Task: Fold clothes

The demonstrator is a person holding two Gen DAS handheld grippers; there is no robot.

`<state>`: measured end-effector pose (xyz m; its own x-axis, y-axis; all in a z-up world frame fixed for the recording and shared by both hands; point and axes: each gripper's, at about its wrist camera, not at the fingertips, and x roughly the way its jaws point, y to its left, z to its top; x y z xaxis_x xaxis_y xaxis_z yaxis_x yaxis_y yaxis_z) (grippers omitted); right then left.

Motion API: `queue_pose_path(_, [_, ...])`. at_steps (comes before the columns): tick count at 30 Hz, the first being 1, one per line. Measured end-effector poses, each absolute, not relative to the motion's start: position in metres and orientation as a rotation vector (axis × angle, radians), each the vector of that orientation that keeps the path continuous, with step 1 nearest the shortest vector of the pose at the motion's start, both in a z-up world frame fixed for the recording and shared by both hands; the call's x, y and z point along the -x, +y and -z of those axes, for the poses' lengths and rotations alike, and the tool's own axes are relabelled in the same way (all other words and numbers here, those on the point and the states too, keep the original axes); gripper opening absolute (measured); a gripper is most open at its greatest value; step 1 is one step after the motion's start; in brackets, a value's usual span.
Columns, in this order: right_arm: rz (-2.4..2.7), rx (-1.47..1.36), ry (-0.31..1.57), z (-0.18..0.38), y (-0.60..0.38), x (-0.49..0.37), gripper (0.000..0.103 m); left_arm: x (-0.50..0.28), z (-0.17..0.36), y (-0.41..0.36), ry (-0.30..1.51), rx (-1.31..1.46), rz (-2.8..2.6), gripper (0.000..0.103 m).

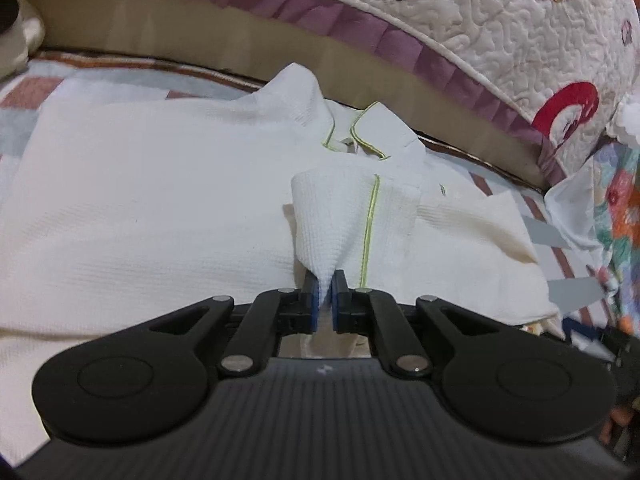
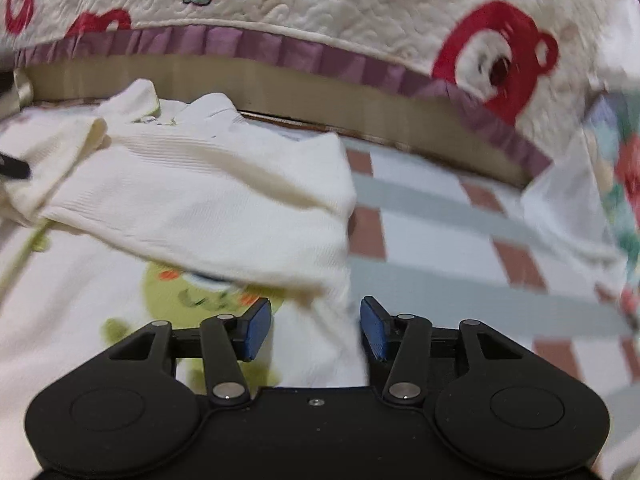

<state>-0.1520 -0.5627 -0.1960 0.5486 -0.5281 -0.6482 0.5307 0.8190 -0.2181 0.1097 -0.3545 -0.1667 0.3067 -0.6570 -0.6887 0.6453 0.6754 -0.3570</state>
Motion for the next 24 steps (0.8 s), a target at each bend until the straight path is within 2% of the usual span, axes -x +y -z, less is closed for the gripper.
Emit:
queue_pose_path(1, [0.636, 0.005, 0.755, 0.195, -0.568, 0.151, 0.052, -0.108, 0.165, -0.356, 0.905, 0.003, 0.869, 0.005])
queue_pose_path(2, [0.646, 0.010, 0.742, 0.195, -0.573, 0.150, 0.044, -0.107, 0.163, -0.357, 0.896, 0.006, 0.884, 0.005])
queue_pose_path(3, [0.663, -0.047, 0.712, 0.191, -0.581, 0.154, 0.012, -0.107, 0.160, -0.356, 0.891, 0.019, 0.897, 0.005])
queue_pose_path(4, [0.681, -0.111, 0.679, 0.188, -0.590, 0.160, 0.006, -0.107, 0.159, -0.356, 0.893, 0.030, 0.908, 0.005])
queue_pose_path(7, [0.727, -0.310, 0.634, 0.189, -0.614, 0.176, 0.007, -0.107, 0.161, -0.358, 0.938, 0.010, 0.918, 0.005])
queue_pose_path(8, [0.704, -0.353, 0.669, 0.193, -0.619, 0.177, 0.008, -0.106, 0.164, -0.359, 0.950, -0.013, 0.910, 0.005])
queue_pose_path(12, [0.579, -0.420, 0.721, 0.187, -0.623, 0.189, 0.021, -0.102, 0.167, -0.359, 0.938, -0.088, 0.882, 0.005])
queue_pose_path(14, [0.518, -0.498, 0.610, 0.170, -0.627, 0.207, 0.028, -0.099, 0.162, -0.356, 0.908, -0.092, 0.872, 0.006])
queue_pose_path(17, [0.476, -0.666, 0.498, 0.160, -0.652, 0.213, 0.029, -0.090, 0.150, -0.354, 0.833, -0.097, 0.858, 0.007])
queue_pose_path(20, [0.494, -0.786, 0.488, 0.166, -0.687, 0.195, 0.034, -0.072, 0.141, -0.362, 0.766, -0.147, 0.904, 0.015])
queue_pose_path(22, [0.519, -0.770, 0.525, 0.176, -0.705, 0.175, 0.037, -0.057, 0.139, -0.371, 0.722, -0.204, 0.949, 0.026])
queue_pose_path(24, [0.501, -0.736, 0.544, 0.179, -0.711, 0.158, 0.037, -0.049, 0.142, -0.380, 0.705, -0.245, 0.971, 0.030])
